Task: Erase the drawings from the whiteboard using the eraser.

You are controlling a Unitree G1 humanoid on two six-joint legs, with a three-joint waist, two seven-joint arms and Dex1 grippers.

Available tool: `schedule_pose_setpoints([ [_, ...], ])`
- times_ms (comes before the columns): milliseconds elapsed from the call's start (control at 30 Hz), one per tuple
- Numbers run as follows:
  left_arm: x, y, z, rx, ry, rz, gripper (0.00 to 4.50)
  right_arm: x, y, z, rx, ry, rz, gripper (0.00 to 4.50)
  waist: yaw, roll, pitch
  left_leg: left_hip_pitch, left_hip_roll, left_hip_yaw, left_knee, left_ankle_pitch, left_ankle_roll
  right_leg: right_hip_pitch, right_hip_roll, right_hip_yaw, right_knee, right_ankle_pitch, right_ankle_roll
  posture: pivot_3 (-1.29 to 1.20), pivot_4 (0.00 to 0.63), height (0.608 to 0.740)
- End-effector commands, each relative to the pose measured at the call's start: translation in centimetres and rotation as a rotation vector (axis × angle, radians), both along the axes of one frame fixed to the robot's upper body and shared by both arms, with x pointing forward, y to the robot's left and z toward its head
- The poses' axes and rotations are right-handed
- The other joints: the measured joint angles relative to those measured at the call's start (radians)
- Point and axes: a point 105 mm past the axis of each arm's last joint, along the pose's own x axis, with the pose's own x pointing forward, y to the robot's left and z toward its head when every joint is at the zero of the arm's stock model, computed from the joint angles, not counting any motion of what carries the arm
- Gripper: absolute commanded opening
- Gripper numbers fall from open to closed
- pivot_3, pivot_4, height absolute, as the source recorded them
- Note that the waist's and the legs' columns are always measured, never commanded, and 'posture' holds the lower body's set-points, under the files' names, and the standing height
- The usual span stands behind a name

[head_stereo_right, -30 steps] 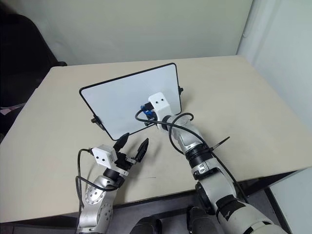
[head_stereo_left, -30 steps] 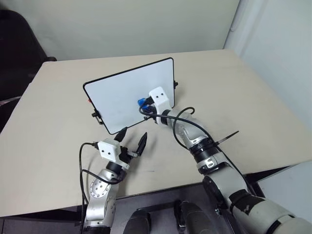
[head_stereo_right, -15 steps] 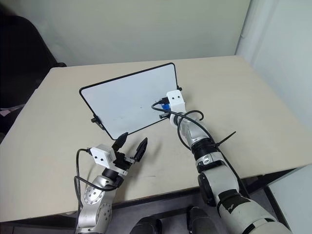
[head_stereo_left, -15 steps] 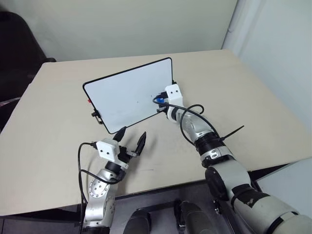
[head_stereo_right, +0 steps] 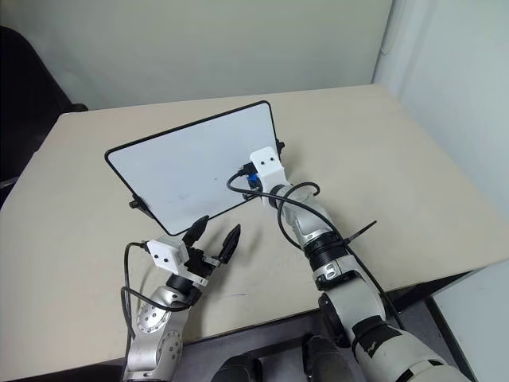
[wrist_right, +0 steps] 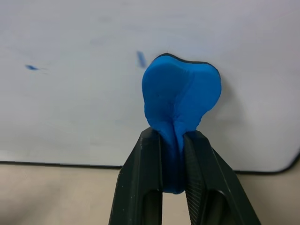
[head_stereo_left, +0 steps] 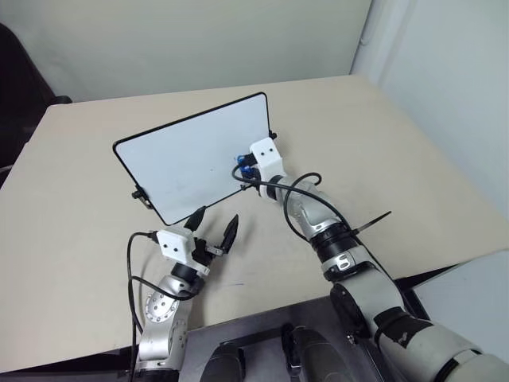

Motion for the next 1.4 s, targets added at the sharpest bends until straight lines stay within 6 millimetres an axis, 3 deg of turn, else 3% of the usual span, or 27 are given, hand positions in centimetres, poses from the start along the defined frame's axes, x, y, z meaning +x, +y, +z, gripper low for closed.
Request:
schedule_pose_setpoints([
  [33, -0.2, -0.3, 0.9, 0.002, -0.038, -0.009, 4.5, -1.3, 2.6, 2.9, 0.034, -0.093, 0.098, 0.33, 0.0, 0.0, 0.0, 0.0, 0.001, 0.0, 0.0, 0.0, 0.0, 0.0, 0.0, 0.0, 0.0, 0.0, -0.001, 0.0, 0.15, 0.74],
  [300, -0.3, -0.3, 0.7, 0.001, -0.035, -0.008, 4.5, -2.7, 3.8, 3.6, 0.038, -0.127, 0.186, 0.33, 0.001, 0.0, 0.0, 0.0, 0.001, 0.001, 0.0, 0.0, 0.0, 0.0, 0.002, 0.0, 0.0, 0.001, -0.002, 0.0, 0.15, 0.74],
  [767, -0.5, -0.6, 0.8, 0.002, -0.035, -0.01, 4.5, -4.4, 5.7, 1.6, -0.05, -0.116, 0.321, 0.33, 0.013, 0.0, 0.0, 0.0, 0.002, 0.001, 0.0, -0.001, -0.001, 0.0, 0.001, 0.0, 0.0, -0.001, -0.003, 0.0, 0.15, 0.74],
  [967, -0.6, -0.6, 0.8, 0.003, -0.038, -0.01, 4.5, -4.1, 5.5, 1.3, -0.06, -0.11, 0.3, 0.33, 0.015, 0.0, 0.0, 0.0, 0.002, 0.001, 0.001, -0.001, -0.002, 0.0, 0.001, 0.0, 0.0, -0.001, -0.003, 0.0, 0.15, 0.74],
  [1400, -0.4, -0.6, 1.0, 0.004, -0.04, -0.008, 4.5, -0.9, 2.4, 2.0, -0.013, -0.086, 0.104, 0.33, 0.028, 0.0, 0.0, 0.0, 0.002, 0.0, 0.004, 0.001, 0.0, 0.002, 0.001, 0.0, 0.001, 0.001, -0.005, 0.0, 0.15, 0.74],
])
